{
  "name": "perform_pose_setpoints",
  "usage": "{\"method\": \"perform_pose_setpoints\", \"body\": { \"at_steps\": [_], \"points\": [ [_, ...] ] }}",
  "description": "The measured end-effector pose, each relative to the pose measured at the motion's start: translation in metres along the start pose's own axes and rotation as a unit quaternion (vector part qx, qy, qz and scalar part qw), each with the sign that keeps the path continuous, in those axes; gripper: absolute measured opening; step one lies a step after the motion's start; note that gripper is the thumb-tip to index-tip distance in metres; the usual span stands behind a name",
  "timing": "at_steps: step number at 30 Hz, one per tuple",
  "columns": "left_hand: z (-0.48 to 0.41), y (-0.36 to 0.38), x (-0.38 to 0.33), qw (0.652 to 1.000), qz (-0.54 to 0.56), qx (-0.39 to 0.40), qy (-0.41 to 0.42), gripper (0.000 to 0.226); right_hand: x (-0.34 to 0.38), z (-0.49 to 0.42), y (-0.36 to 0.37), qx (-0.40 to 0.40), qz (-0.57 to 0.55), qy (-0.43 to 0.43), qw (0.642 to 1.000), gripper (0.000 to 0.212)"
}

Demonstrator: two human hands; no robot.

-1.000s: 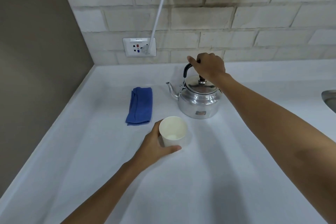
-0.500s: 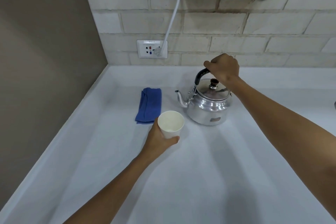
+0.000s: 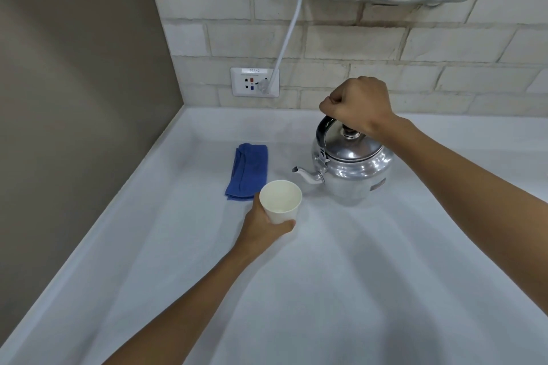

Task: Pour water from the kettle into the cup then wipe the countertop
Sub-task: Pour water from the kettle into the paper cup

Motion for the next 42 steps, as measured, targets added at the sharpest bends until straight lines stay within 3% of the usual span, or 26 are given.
{"method": "perform_pose_setpoints", "body": {
  "at_steps": [11,26,42],
  "points": [
    [0.000,0.003,-0.007,1.000,0.019,0.000,0.005,0.080,0.040,0.002,0.003,0.031,0.102,-0.064,0.992,0.040],
    [0.001,0.005,-0.009,1.000,0.024,0.009,0.001,0.081,0.071,0.012,-0.007,0.040,0.159,-0.102,0.981,0.044],
    [-0.001,0.005,-0.007,1.000,0.018,0.010,0.003,0.081,0.086,0.016,-0.010,0.051,0.192,-0.111,0.974,0.031]
  ]
}}
Point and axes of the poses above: each hand's wrist, its own z-axis away from the middle knuckle, its own y-axis out of the palm, x = y × z, the point moved 9 cm from there along -z, towards the middle knuckle, and after that the axes turned 14 degrees about x, right-handed, at the moved point
